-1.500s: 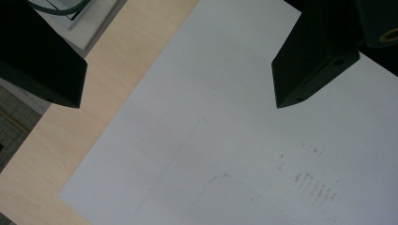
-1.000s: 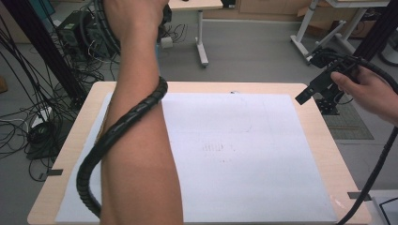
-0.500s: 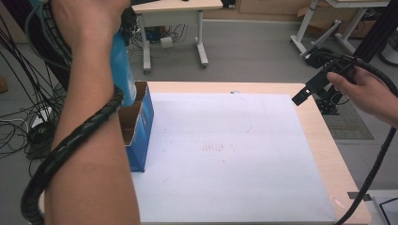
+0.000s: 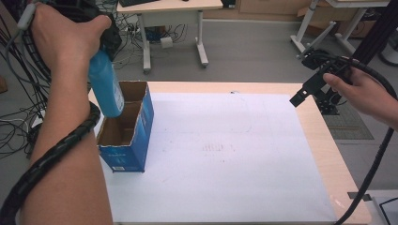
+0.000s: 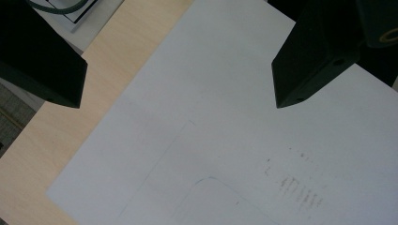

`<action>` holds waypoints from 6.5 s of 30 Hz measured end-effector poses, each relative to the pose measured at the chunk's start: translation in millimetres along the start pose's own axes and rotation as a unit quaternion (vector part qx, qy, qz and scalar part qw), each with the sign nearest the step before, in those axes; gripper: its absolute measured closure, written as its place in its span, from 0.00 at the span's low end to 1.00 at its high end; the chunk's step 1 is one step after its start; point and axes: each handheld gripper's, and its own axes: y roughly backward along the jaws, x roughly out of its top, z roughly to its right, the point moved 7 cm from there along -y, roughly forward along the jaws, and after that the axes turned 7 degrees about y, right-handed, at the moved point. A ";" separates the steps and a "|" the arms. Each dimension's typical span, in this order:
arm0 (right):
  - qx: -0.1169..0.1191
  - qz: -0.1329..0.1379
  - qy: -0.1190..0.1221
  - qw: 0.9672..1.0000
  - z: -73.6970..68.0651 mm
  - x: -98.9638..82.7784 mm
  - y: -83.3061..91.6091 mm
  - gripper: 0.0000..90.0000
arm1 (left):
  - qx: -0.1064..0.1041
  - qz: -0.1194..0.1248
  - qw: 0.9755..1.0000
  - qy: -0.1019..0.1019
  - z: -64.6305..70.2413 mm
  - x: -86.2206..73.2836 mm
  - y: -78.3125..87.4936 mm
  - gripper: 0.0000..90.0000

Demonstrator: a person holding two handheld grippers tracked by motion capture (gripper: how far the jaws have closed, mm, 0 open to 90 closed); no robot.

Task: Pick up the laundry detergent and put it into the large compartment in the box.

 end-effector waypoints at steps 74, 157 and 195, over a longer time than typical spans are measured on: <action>0.010 -0.022 -0.004 1.000 2.7 -10.1 -15.7 0.04 | -0.001 -0.053 0.998 -0.043 -2.0 -47.8 -141.6 0.42; 0.032 -0.033 -0.008 0.999 13.2 -4.1 -39.8 0.04 | 0.026 -0.078 0.996 -0.039 2.2 -56.1 -208.1 0.39; 0.030 -0.023 -0.006 0.999 8.1 -7.4 -30.5 0.04 | 0.030 -0.060 0.997 -0.039 5.0 -57.5 -181.8 0.27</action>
